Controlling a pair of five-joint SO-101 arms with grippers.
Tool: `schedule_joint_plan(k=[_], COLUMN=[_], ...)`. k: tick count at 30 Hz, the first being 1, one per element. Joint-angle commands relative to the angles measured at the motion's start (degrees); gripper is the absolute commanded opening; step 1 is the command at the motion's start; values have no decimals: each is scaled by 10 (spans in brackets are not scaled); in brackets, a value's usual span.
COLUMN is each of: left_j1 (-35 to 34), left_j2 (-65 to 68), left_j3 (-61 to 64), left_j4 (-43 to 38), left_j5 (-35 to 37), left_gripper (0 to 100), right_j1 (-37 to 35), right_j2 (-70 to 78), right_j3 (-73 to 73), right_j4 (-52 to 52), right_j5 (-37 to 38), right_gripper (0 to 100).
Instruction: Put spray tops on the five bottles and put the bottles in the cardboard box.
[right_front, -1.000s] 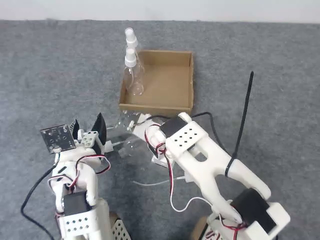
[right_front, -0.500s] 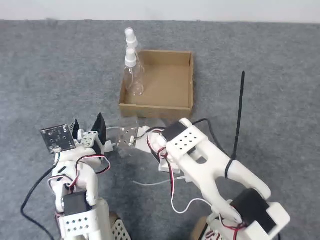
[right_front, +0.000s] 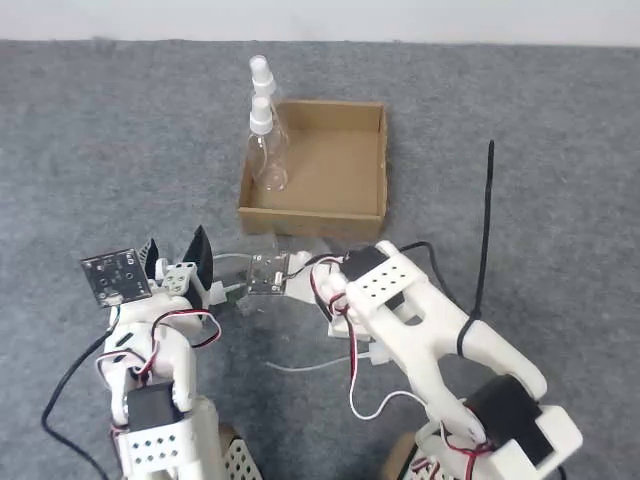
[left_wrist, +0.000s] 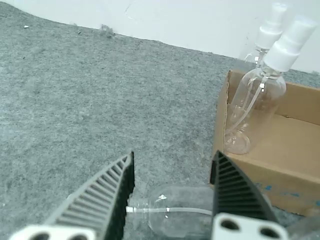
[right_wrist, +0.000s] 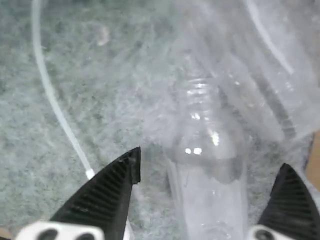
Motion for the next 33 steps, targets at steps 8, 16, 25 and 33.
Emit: schedule_joint_plan(k=[8,16,25,33], left_j1=[-4,-4,-4,-4], left_j2=[-11,-11,-11,-11], left_j3=[-7,-7,-7,-7], left_j4=[-4,-4,-4,-4], left_j5=[-5,-5,-5,-5], left_gripper=[233,233,234,234], right_j1=[8,8,7,11], right_j2=[6,57,-24,-107], right_j3=[-3,-8,-6,-4], right_j4=[-25,-50,-4,13], right_j5=[4,5,-13,-130], right_gripper=[184,189,73,70])
